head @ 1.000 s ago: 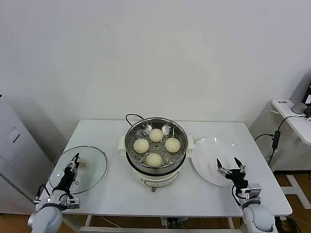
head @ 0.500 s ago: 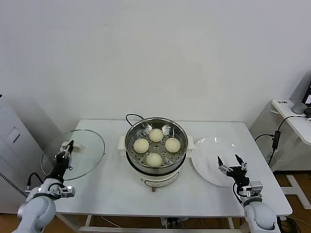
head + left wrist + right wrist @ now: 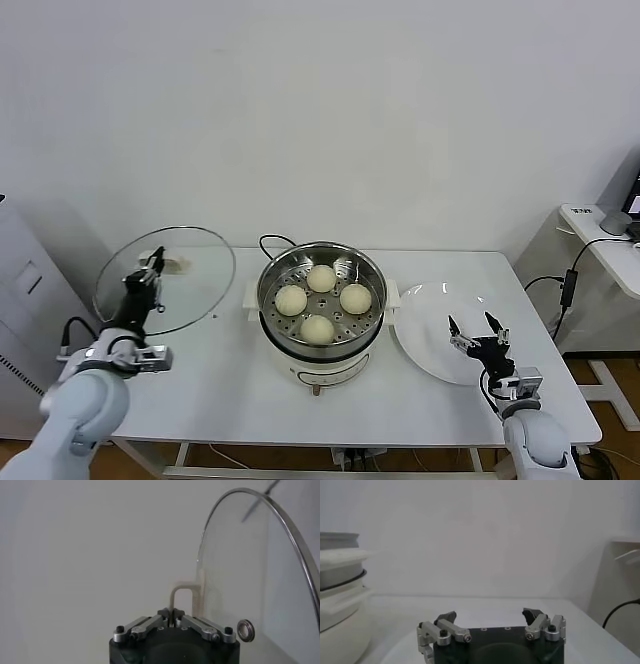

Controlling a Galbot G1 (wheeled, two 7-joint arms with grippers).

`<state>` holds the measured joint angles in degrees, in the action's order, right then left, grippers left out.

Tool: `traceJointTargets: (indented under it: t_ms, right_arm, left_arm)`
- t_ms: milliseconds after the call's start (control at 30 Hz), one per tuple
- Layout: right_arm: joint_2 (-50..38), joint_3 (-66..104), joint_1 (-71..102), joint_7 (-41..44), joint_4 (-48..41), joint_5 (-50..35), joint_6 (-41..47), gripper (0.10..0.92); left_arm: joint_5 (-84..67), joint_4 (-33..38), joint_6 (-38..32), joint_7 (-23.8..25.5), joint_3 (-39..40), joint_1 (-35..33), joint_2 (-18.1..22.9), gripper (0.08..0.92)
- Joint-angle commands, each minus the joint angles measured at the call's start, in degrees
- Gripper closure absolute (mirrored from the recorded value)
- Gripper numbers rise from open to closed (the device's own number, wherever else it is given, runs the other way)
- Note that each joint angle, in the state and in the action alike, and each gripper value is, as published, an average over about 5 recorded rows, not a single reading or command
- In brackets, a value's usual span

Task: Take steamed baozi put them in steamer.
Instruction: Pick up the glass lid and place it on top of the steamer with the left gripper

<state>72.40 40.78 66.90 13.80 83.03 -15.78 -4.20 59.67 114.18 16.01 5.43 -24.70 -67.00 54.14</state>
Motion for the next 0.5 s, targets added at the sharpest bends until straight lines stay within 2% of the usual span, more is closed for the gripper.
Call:
traceJointTargets:
  t_ms: [33, 200, 500]
  right_arm:
    - [-0.46, -0.01, -0.16, -0.14, -0.12, 0.09, 0.12, 0.203]
    - [-0.52, 0.00, -0.17, -0.18, -0.57, 0.26, 0.12, 0.203]
    - [-0.67, -0.24, -1.12, 0.01, -1.64, 0.28, 0.07, 0.203]
  left_arm:
    - [11.17, 8.70, 20.41, 10.62, 22.30, 9.45, 0.27, 0.896]
    - [16.72, 5.97, 24.20, 12.76, 28.73, 14.59, 5.53, 0.896]
    - [22.18, 0.71, 26.38, 14.99, 33.33, 19.60, 13.87, 0.896]
